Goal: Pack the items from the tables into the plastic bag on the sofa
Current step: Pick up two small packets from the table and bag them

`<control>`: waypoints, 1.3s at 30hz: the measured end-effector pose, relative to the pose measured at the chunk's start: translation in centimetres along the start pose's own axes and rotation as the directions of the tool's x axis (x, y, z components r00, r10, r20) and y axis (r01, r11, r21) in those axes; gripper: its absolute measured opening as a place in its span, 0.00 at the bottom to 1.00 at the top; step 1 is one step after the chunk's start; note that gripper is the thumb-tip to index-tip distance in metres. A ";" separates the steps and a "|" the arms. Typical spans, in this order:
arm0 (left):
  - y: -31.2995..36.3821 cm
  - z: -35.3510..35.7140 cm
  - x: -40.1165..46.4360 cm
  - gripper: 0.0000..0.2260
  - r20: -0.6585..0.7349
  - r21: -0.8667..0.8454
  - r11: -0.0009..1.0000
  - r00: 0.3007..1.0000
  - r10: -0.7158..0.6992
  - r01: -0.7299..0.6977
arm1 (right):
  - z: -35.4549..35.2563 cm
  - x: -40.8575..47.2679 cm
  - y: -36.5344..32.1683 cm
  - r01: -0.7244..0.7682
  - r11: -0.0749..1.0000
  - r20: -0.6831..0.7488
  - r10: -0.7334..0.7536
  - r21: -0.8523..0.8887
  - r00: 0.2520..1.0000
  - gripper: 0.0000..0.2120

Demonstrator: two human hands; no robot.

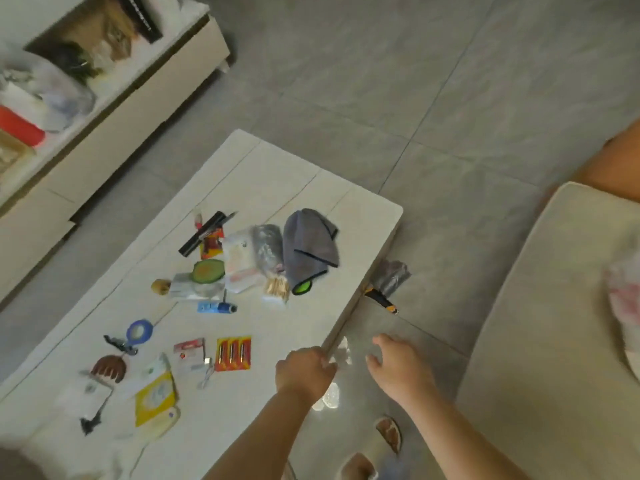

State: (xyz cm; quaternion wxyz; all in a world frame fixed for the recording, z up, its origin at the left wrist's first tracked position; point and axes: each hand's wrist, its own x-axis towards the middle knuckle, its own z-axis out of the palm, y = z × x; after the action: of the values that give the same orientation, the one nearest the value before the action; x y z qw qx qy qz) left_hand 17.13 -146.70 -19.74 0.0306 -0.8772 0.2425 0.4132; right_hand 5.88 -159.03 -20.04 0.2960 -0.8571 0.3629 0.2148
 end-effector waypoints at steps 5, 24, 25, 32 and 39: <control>-8.6 -0.5 -0.6 0.18 -0.024 -0.156 0.983 0.994 -0.104 0.099 | 3.4 0.6 -8.5 0.111 0.992 0.076 -0.106 -0.061 0.991 0.19; -37.8 4.0 -2.1 0.17 0.055 -0.408 0.822 0.909 -0.413 0.398 | 19.9 2.5 -29.8 0.336 0.901 0.241 -0.273 -0.276 0.931 0.20; -38.9 4.2 -1.6 0.17 0.057 -0.411 0.817 0.906 -0.420 0.404 | 20.6 2.9 -30.3 0.338 0.900 0.250 -0.272 -0.274 0.929 0.20; -43.4 5.3 4.4 0.19 0.027 -0.484 0.790 0.909 -0.417 0.377 | 25.3 7.6 -32.7 0.383 0.870 0.269 -0.306 -0.311 0.913 0.18; -44.9 5.0 10.6 0.24 -0.140 -0.470 0.827 0.899 -0.415 0.308 | 28.7 13.5 -33.7 0.479 0.771 0.327 -0.365 -0.419 0.872 0.22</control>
State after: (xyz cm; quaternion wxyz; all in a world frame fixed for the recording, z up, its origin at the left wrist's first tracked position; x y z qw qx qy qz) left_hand 39.62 -110.12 -37.47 -0.1175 -0.9341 -0.0262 0.3360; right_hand 35.40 -127.78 -37.09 0.1505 -0.9327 0.0575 0.3228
